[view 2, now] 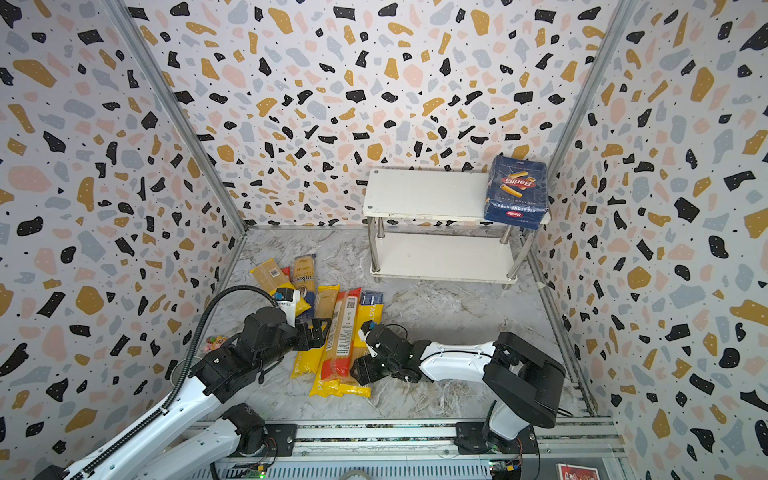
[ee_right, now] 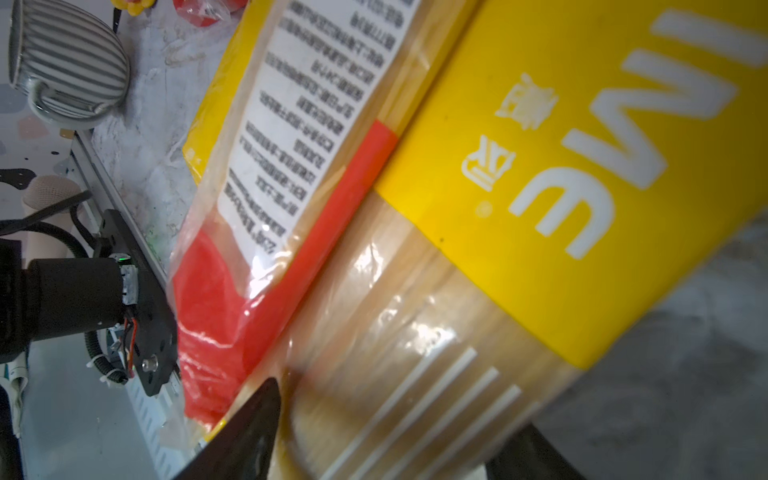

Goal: Place and organize the pasta boxes and bags onto the shelf

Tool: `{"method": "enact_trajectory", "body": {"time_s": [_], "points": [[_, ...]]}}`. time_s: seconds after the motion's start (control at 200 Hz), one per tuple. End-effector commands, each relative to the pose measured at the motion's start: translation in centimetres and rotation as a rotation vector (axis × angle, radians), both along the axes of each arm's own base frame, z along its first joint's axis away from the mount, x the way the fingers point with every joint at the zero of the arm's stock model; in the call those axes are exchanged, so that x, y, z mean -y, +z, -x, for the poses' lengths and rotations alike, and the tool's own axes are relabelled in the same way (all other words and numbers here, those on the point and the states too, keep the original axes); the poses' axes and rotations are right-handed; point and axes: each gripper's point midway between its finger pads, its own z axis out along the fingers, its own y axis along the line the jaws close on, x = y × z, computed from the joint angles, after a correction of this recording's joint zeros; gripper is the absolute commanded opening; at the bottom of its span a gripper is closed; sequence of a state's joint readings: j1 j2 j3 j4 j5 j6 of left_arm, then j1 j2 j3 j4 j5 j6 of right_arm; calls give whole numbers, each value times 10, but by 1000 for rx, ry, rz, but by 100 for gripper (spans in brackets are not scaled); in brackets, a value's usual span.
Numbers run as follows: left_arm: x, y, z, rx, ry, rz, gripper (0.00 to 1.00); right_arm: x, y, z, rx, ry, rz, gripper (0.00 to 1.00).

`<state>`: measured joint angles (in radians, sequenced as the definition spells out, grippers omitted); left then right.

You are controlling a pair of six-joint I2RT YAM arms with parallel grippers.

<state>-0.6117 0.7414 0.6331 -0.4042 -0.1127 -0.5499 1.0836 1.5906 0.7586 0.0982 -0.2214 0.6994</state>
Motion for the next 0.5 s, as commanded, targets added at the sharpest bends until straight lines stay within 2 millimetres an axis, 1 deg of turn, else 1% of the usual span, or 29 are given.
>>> {"method": "enact_trajectory", "body": {"time_s": [0.0, 0.05, 0.135, 0.205, 0.28, 0.335, 0.416, 0.441, 0.496], "points": [[0, 12, -1, 51, -9, 18, 99, -28, 5, -4, 10, 55, -38, 74], [1, 14, -1, 54, -14, 22, 99, -29, -2, -6, 5, 50, -13, 75], [2, 15, 0, 51, -21, 20, 100, -29, -7, -12, 26, 23, 26, 75], [2, 20, 0, 61, -27, 21, 99, -27, -11, -15, 34, 11, 49, 72], [1, 24, 0, 73, -30, 15, 99, -26, -12, -17, 36, 2, 56, 61], [0, 28, -1, 83, -28, 7, 100, -25, -13, -17, 33, -4, 61, 49], [-2, 30, -1, 89, -25, -2, 99, -21, -12, -19, 26, -11, 44, 38], [-2, 31, -1, 90, -25, -3, 100, -19, -11, -21, 21, -15, 37, 33], [-2, 30, -1, 88, -26, -6, 99, -14, -8, -24, -1, -21, 12, 28]]}}
